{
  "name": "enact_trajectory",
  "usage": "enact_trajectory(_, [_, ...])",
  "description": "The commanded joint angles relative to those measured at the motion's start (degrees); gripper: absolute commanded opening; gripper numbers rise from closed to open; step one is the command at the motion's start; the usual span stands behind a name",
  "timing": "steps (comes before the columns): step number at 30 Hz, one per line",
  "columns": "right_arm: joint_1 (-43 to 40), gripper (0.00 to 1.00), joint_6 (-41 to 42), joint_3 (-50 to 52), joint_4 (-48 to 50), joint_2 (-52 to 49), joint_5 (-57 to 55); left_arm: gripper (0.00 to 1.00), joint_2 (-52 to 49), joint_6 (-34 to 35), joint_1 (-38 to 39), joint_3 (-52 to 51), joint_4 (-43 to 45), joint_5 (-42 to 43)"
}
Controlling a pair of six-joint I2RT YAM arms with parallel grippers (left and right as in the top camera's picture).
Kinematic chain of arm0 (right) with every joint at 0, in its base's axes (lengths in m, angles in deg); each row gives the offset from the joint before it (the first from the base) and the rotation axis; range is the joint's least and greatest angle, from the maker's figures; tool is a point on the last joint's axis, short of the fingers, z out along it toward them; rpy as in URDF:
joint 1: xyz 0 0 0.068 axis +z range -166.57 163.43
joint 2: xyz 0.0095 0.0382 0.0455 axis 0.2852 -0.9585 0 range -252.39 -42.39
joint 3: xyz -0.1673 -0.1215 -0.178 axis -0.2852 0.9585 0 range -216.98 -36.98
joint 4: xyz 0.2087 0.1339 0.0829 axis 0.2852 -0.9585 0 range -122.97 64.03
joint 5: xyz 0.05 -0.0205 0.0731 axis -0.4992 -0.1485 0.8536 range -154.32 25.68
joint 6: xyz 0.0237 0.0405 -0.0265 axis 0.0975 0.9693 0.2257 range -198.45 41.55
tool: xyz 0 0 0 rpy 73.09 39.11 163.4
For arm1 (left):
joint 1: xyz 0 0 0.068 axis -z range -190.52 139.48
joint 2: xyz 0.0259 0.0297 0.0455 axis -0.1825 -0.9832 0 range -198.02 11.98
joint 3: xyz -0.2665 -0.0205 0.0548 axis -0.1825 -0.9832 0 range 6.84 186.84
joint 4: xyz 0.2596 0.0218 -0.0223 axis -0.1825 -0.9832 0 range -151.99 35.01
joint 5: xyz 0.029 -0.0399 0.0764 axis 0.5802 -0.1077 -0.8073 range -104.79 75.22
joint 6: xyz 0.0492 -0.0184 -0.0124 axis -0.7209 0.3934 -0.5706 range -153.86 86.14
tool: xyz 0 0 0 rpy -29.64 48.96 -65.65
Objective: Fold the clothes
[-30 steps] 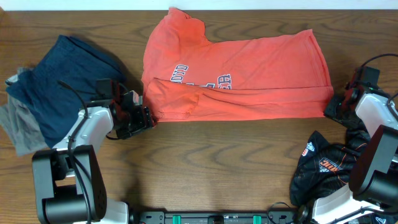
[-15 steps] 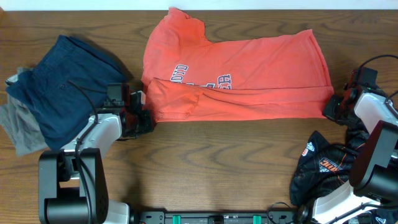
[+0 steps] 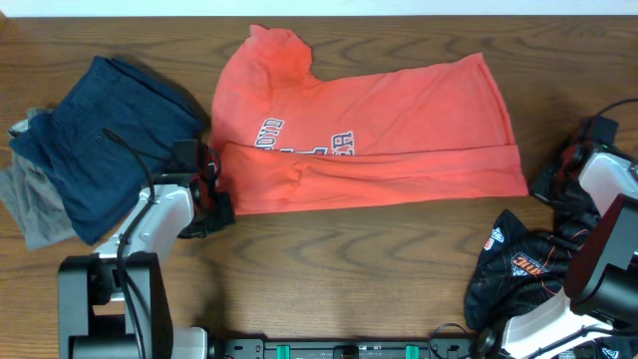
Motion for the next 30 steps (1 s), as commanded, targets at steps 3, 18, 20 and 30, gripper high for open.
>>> enact_trajectory(3, [-0.76,0.01,1.9,0.24,-1.07,-0.33,-1.68,0.07,2.58,-0.42,-0.17,-0.48,-4.87,-5.22])
enact_trajectory(18, [-0.63,0.3,-3.63,-1.64,-1.53,0.83,19.78,0.27,2.56,-1.62,-0.13,-0.48,-3.91,-6.78])
enact_trajectory(20, [-0.33,0.33,-3.76,-1.64,-1.51,0.83,19.82,0.27,2.56,-1.62,-0.13,-0.48,-3.76,-6.38])
enact_trajectory(30, [2.14,0.38,-3.67,-1.62,-0.98,0.72,20.83,0.27,2.56,-1.62,-0.13,-0.48,-3.72,-6.38])
